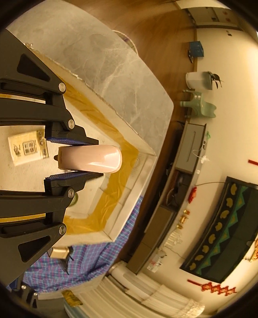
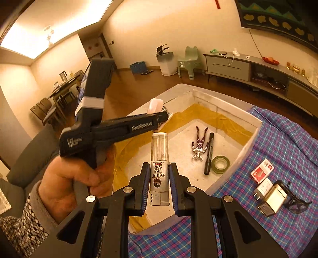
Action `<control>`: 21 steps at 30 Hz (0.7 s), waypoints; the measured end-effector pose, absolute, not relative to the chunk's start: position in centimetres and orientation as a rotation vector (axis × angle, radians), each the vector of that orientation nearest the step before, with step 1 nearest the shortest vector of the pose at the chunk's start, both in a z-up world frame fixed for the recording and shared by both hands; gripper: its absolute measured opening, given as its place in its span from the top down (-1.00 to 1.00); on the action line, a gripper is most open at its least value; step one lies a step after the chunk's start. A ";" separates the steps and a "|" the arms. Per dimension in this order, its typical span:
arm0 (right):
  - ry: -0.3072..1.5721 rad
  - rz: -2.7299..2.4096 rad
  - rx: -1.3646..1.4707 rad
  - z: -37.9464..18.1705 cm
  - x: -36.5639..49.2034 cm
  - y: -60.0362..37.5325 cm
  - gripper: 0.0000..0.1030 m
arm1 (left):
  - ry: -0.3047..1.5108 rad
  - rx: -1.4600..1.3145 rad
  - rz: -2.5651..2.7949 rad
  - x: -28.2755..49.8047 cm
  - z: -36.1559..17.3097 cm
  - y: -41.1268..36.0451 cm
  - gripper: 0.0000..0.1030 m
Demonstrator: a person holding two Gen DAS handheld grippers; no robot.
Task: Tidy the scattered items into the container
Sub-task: 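Carry the stapler and tube over the box interior with both tools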
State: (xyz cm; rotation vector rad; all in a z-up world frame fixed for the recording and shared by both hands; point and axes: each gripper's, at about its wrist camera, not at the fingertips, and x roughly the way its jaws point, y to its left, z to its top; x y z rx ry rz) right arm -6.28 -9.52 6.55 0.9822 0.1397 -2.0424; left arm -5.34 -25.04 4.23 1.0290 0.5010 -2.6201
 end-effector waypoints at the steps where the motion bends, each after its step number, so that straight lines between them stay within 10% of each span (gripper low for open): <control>1: 0.154 -2.041 0.988 6.3 -6.3 -9.9 0.60 | 0.494 1.033 -2.612 -5.4 4.3 -25.3 0.53; 21: 0.347 -2.014 1.062 3.2 -7.5 -12.5 0.60 | 0.078 1.387 -2.521 -12.3 3.7 -24.2 0.52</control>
